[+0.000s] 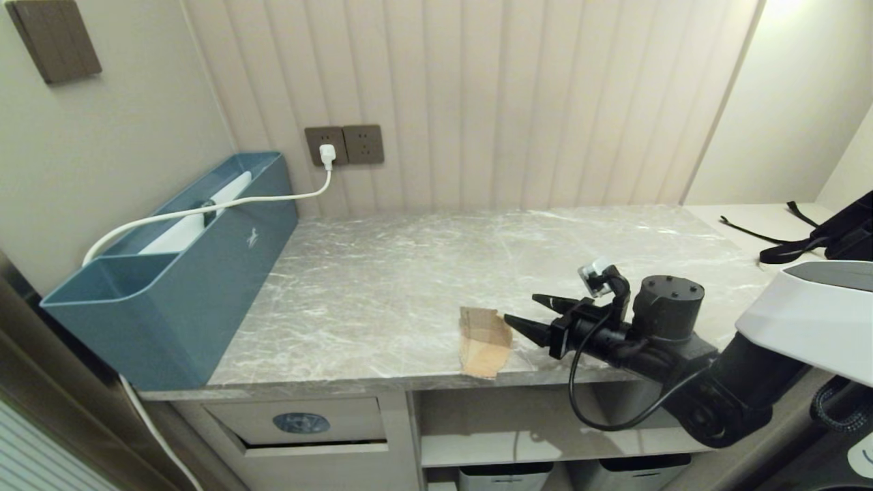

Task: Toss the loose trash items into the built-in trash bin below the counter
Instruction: Pick up the garbage

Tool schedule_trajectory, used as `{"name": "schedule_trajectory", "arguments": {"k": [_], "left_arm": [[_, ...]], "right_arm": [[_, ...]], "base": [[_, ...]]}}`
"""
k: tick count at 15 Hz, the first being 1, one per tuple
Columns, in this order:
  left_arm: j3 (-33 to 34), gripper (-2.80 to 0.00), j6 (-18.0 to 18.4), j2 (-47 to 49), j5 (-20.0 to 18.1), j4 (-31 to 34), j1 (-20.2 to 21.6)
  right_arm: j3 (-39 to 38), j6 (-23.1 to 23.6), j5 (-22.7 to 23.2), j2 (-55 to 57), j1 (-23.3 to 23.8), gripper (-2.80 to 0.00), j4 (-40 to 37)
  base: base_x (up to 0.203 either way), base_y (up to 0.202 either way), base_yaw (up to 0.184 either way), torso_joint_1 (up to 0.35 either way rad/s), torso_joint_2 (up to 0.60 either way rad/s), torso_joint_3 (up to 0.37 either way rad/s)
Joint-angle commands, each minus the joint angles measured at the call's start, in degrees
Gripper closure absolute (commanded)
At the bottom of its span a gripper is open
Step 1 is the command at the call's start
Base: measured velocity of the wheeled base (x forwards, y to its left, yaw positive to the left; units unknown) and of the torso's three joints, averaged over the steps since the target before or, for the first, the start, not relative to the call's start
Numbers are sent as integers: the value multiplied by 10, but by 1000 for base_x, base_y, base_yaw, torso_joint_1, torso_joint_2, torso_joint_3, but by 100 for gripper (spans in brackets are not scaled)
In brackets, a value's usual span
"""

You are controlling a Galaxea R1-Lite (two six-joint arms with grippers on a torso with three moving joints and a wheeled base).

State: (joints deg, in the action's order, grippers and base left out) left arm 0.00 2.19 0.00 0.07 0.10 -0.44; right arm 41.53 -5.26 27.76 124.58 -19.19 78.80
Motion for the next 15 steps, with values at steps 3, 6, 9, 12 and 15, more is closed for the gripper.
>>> {"name": "schedule_trajectory", "arguments": {"k": [3,6,9,12,15], "left_arm": [[0,0,0,-1,0,0,0],[0,0,0,-1,0,0,0],[0,0,0,-1,0,0,0],[0,0,0,-1,0,0,0],[0,0,0,-1,0,0,0]], "right_arm": [[27,1,1,35,-16,-280,3],[50,3,-4,49,-37,-280,-5],[67,4,-25,53,-63,-280,-17],[72,4,-32,55,-68,0,-22],[78,3,-32,65,-67,0,-25]], "base": [[0,0,0,0,0,0],[0,0,0,0,0,0],[0,0,0,0,0,0],[0,0,0,0,0,0],[0,0,0,0,0,0]]}}
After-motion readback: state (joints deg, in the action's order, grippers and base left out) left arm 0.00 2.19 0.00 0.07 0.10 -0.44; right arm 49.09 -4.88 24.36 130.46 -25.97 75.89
